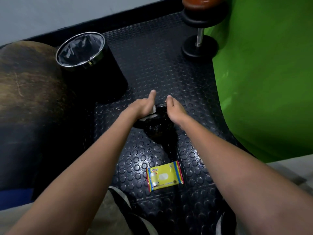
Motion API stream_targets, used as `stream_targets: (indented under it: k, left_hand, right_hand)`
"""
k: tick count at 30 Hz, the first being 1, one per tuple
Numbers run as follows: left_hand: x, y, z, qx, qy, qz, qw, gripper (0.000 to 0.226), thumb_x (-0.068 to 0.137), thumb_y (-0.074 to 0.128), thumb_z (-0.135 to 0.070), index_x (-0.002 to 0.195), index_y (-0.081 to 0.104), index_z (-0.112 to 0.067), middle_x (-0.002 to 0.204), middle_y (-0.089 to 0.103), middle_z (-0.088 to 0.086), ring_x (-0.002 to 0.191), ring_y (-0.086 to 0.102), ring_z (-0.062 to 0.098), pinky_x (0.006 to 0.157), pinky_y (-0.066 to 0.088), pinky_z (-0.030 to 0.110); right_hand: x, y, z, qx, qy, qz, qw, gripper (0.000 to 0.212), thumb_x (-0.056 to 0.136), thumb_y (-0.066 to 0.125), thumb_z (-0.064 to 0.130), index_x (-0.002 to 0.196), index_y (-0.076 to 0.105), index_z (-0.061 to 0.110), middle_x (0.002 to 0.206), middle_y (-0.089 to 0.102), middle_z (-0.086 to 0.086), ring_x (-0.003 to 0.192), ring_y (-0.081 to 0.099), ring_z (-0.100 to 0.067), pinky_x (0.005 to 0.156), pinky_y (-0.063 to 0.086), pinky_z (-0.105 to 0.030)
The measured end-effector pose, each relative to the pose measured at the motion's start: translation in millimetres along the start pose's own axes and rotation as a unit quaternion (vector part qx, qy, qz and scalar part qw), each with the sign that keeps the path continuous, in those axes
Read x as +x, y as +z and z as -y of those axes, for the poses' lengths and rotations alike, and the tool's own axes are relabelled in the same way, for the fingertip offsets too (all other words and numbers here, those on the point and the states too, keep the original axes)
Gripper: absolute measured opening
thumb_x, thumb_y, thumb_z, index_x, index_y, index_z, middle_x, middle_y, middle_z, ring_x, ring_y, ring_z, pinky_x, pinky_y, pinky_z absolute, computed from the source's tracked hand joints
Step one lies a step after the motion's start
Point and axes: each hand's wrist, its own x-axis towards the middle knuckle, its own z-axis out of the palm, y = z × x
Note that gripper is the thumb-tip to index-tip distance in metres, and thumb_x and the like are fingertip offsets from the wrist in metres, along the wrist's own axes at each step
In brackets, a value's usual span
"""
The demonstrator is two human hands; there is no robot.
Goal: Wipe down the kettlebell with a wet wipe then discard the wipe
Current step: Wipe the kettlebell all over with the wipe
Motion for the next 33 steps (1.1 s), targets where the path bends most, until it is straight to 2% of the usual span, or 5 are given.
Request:
stream_targets:
  k: [2,10,21,26,33]
  left_hand:
    - [-2.3,4.5,-10.1,0.007,0.02,-0.002,1.0,0.094,0.097,-0.002,-0.069,0.142,0.056,-0.01,0.155,0.041,0.024,0.144,0.037,0.038,0.119,0.026,0.048]
    - [8.7,-3.9,39.8,-0.065,-0.033,-0.021,0.997,0.087,0.101,0.009,-0.067,0.154,0.036,-0.003,0.163,0.028,0.019,0.152,0.024,0.032,0.123,0.016,0.044]
    - [-16.4,4.2,-11.6,-0.046,0.026,-0.002,0.999,0.086,0.101,0.003,-0.066,0.154,0.036,-0.008,0.161,0.031,0.022,0.15,0.028,0.034,0.119,0.022,0.041]
    - [-10.6,3.9,23.8,-0.069,0.007,-0.048,0.996,0.084,0.104,0.011,-0.061,0.147,0.045,0.002,0.156,0.04,0.023,0.144,0.037,0.034,0.11,0.029,0.037]
    - [-8.3,0.3,14.5,-0.02,-0.01,-0.022,1.0,0.088,0.101,0.003,-0.065,0.145,0.05,-0.004,0.156,0.038,0.024,0.145,0.035,0.036,0.117,0.026,0.044]
  right_hand:
    - [1.6,-0.7,-0.3,0.003,0.003,-0.001,1.0,0.061,0.105,0.016,0.052,0.145,0.048,0.02,0.148,0.049,-0.007,0.138,0.042,-0.029,0.115,0.032,-0.048]
    - [-4.1,-0.8,2.2,0.017,0.004,0.015,1.0,0.06,0.105,0.015,0.053,0.147,0.045,0.023,0.154,0.041,-0.004,0.145,0.031,-0.03,0.119,0.024,-0.052]
    - [-2.4,-3.3,1.2,0.013,0.006,-0.004,1.0,0.059,0.105,0.017,0.05,0.141,0.052,0.019,0.146,0.051,-0.006,0.136,0.044,-0.028,0.114,0.033,-0.047]
    - [-6.5,-2.2,5.9,0.014,0.003,0.005,1.0,0.06,0.105,0.016,0.053,0.148,0.045,0.022,0.155,0.041,-0.004,0.145,0.033,-0.028,0.119,0.026,-0.049]
    - [-8.6,-2.5,5.4,0.011,0.002,0.0,1.0,0.059,0.106,0.016,0.051,0.147,0.046,0.021,0.154,0.043,-0.005,0.144,0.034,-0.028,0.118,0.026,-0.048]
